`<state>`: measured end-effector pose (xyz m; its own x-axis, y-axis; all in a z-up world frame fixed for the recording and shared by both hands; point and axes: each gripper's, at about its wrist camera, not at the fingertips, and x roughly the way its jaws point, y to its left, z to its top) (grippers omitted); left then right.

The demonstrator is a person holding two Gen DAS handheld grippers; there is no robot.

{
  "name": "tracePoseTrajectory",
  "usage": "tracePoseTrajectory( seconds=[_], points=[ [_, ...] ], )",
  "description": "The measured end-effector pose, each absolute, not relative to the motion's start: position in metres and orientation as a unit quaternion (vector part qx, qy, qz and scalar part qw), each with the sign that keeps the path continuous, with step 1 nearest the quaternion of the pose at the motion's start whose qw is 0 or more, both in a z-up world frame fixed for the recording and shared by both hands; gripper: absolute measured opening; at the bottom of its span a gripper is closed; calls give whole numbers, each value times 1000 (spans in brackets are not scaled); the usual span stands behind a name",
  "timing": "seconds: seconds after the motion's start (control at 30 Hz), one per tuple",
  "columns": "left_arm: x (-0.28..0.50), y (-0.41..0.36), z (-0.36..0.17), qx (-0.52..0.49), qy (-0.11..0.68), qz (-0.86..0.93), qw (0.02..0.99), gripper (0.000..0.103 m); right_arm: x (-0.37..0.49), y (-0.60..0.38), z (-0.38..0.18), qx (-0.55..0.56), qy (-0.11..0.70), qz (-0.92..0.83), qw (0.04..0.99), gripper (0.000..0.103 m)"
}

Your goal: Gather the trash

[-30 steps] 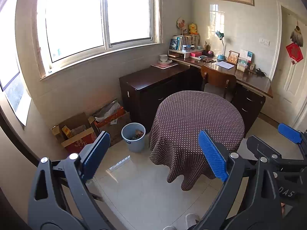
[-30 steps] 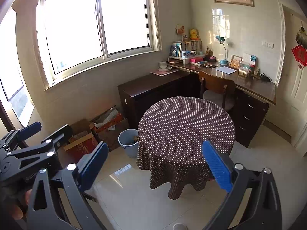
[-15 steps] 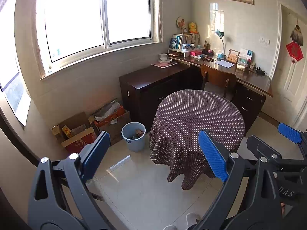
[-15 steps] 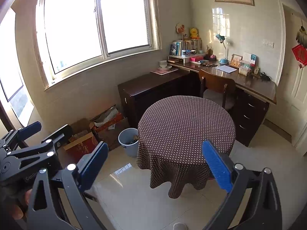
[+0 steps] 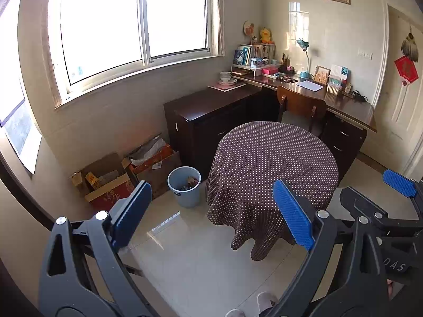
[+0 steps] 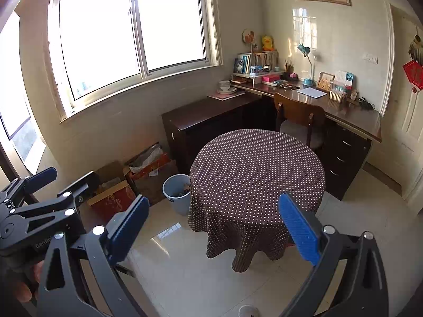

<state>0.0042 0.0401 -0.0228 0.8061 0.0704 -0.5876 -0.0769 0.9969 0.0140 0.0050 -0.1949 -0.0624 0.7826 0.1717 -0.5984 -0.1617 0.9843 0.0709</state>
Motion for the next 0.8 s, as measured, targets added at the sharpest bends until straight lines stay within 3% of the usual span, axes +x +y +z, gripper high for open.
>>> tracePoseTrajectory(
  seconds=[0.8],
  points=[
    [24,48,-32,-4,323,38,945,92,24,-181,-73,9,335,86,938,97]
  ],
)
